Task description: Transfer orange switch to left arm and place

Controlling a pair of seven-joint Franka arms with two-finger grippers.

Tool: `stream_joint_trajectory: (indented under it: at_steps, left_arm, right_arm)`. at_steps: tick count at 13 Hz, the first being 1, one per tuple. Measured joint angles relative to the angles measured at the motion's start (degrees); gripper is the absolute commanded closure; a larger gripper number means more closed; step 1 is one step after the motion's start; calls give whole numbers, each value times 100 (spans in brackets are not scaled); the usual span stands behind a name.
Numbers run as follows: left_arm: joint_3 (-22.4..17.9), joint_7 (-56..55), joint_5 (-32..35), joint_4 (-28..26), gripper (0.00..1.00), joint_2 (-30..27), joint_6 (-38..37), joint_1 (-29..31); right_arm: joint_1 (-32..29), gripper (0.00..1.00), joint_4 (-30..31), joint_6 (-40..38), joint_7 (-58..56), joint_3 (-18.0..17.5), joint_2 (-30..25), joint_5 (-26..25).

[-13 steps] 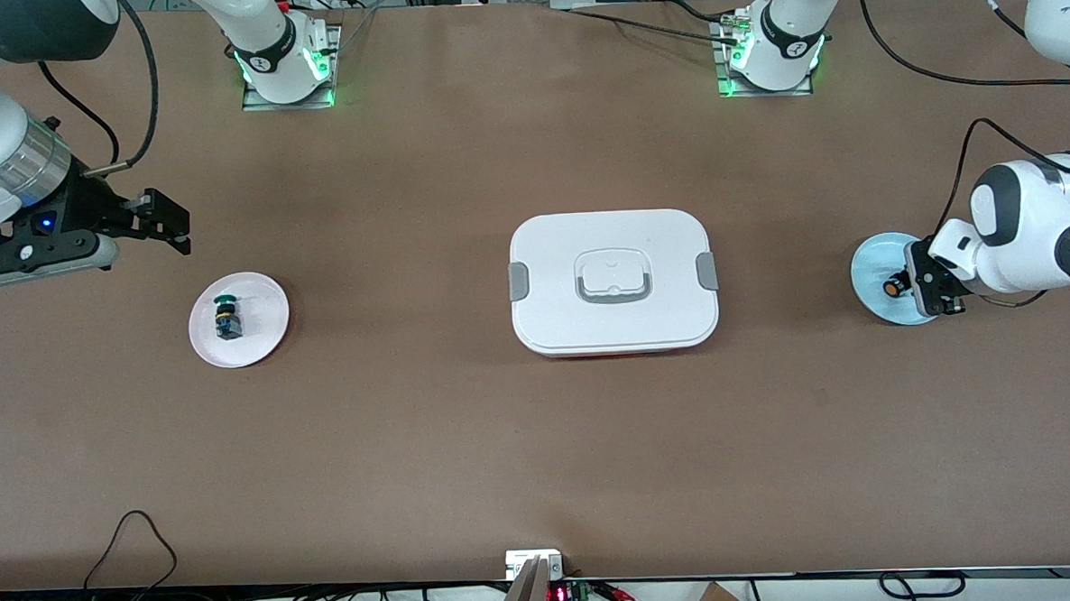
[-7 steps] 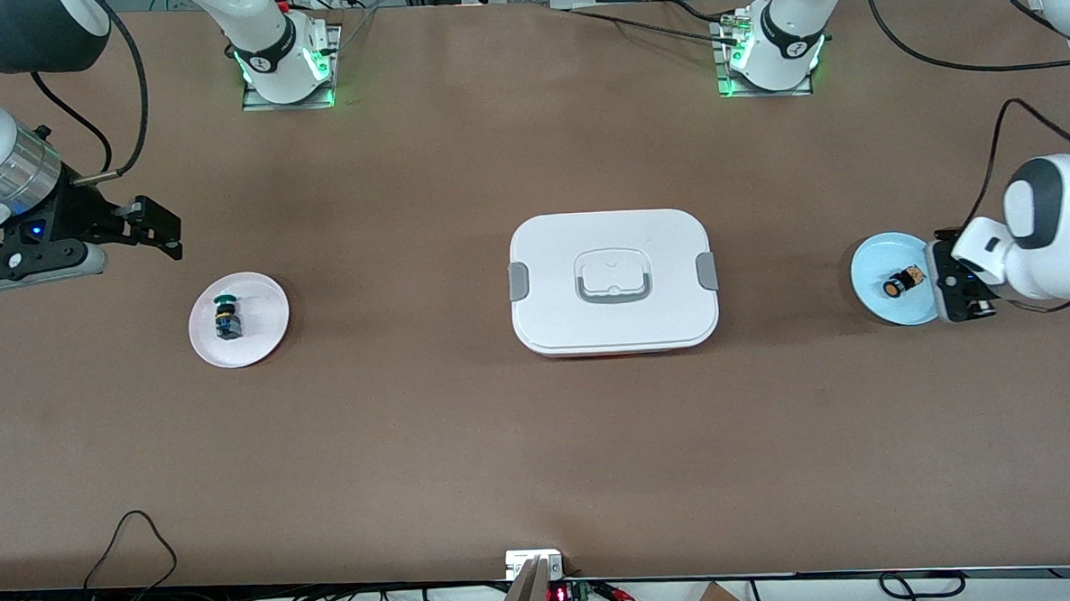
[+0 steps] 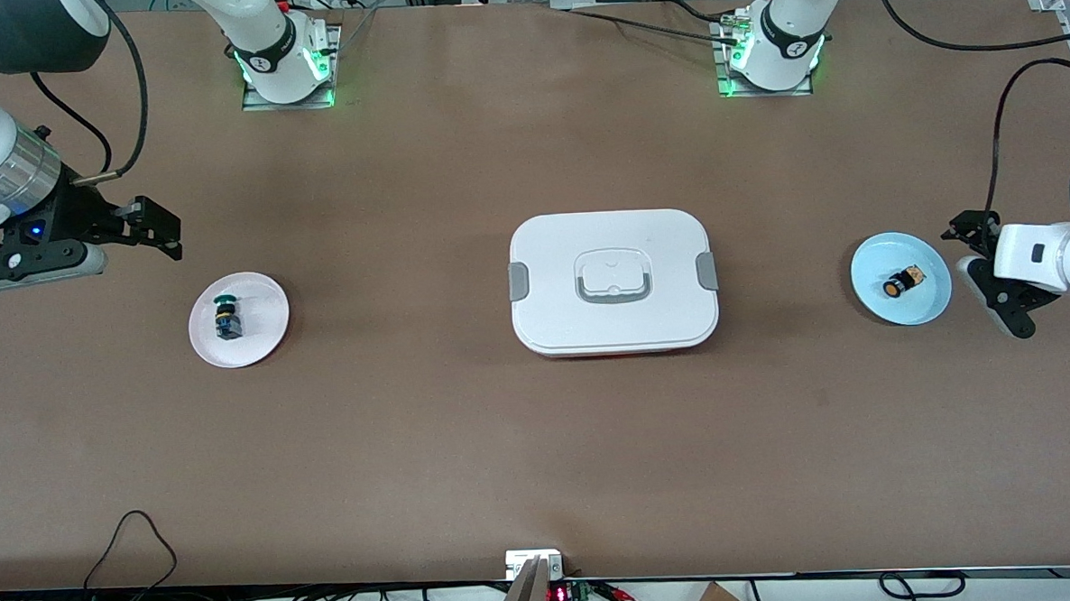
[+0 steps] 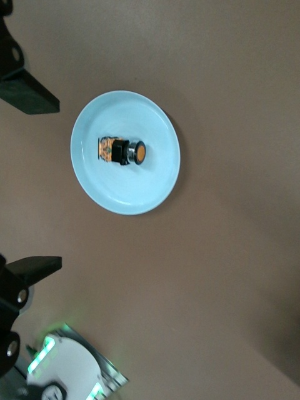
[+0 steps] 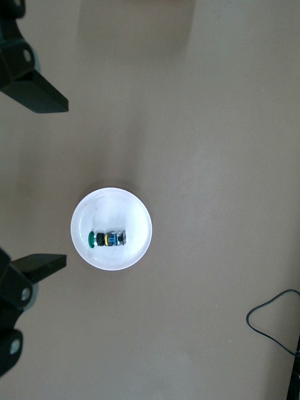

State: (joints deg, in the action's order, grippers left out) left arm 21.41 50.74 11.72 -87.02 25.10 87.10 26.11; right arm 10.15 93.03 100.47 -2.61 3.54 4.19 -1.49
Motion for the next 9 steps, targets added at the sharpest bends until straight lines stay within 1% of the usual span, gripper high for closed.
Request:
stream_joint_trajectory:
  at_steps: [4,5,7,8,9]
  left_arm:
    - [733,-2159,-23,672,0,-35,-725,-33]
    - [816,-2705,-152,774,0,-108,-789,-58]
    - [779,-3717,-585,824,0,-373,-799,-238]
    - [583,-4102,-707,823,0,-547,-686,-476]
    - [251,-4300,-786,801,0,-729,-485,-797]
  right_arm:
    - [-22,0,0,0,0,0,2,0]
    - [-40,0,-1,0,0,1,2,0]
    - [-54,0,-1,0,0,2,2,1]
    - [-54,0,-1,0,0,2,2,1]
    - [-54,0,-1,0,0,1,2,1]
